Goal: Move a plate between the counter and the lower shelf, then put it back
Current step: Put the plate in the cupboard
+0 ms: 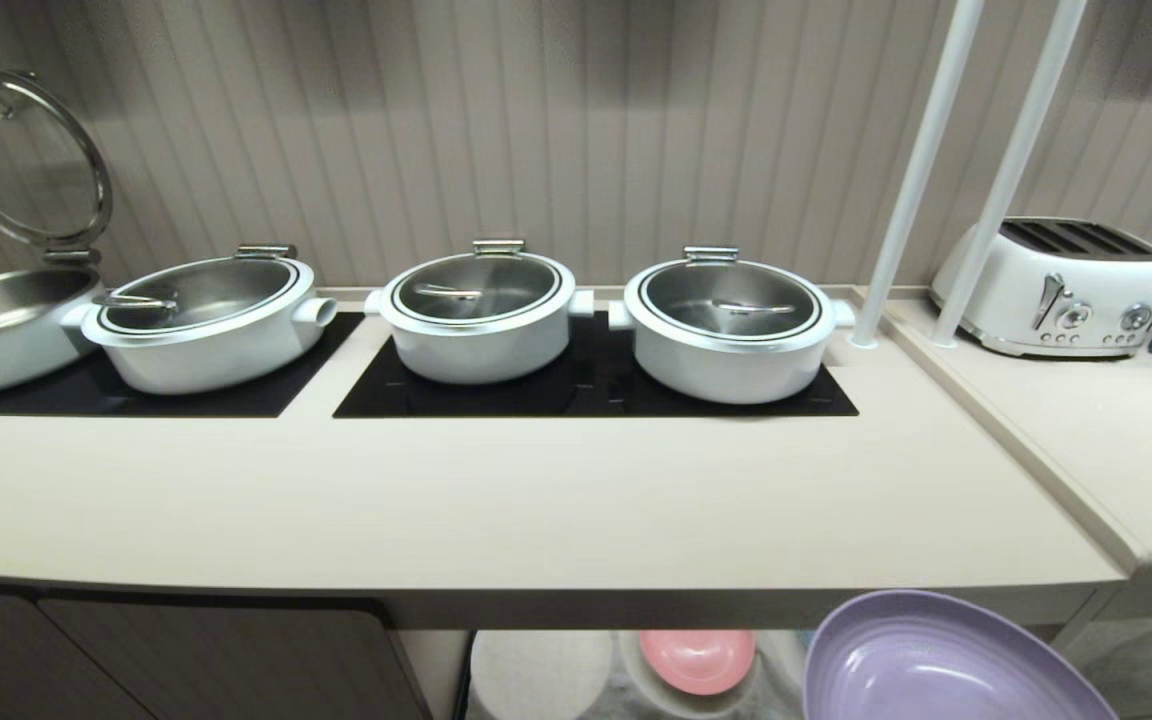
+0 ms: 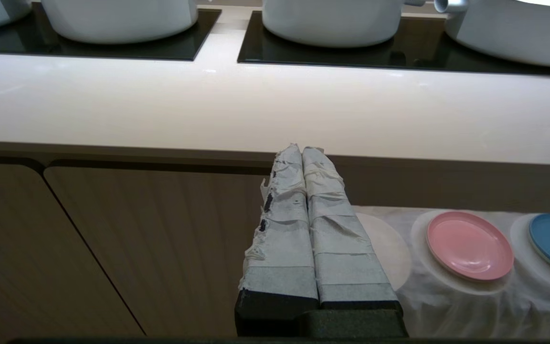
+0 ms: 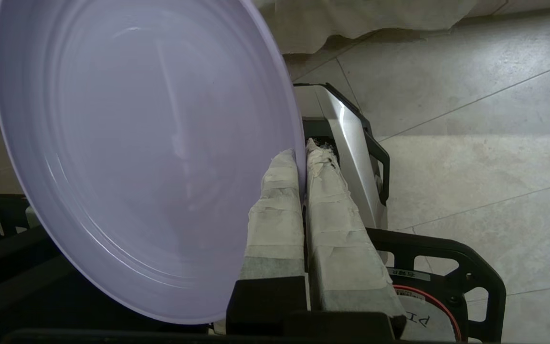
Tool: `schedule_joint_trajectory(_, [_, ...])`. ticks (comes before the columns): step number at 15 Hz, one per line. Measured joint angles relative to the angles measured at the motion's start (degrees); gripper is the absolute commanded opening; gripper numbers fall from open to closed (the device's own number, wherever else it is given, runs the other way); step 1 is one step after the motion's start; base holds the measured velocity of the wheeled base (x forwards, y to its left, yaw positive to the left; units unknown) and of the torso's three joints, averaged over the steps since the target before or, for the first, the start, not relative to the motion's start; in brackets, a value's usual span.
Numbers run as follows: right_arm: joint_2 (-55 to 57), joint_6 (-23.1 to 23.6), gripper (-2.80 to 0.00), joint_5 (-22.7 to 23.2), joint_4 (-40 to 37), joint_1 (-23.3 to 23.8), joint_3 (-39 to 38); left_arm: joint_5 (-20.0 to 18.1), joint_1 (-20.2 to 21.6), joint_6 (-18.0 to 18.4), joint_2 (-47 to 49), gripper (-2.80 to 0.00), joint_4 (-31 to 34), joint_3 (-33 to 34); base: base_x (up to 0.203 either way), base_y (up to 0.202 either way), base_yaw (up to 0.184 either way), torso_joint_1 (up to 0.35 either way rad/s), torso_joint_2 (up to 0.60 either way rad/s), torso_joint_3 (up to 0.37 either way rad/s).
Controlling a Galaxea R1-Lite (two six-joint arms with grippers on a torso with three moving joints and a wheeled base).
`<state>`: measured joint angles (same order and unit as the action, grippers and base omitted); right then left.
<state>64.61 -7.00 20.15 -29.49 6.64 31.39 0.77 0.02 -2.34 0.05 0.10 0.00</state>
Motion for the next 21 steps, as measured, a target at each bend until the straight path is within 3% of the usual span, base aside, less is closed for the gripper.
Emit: schedule_joint_trajectory(21, [0.49,0.09,-2.8,2.19,0.09,-0.04,0.42,0.0,0.0,-0.06,0.0,-2.8,0.0,0.0,0.0,0.0,0.0,0.0,0.0,0.0])
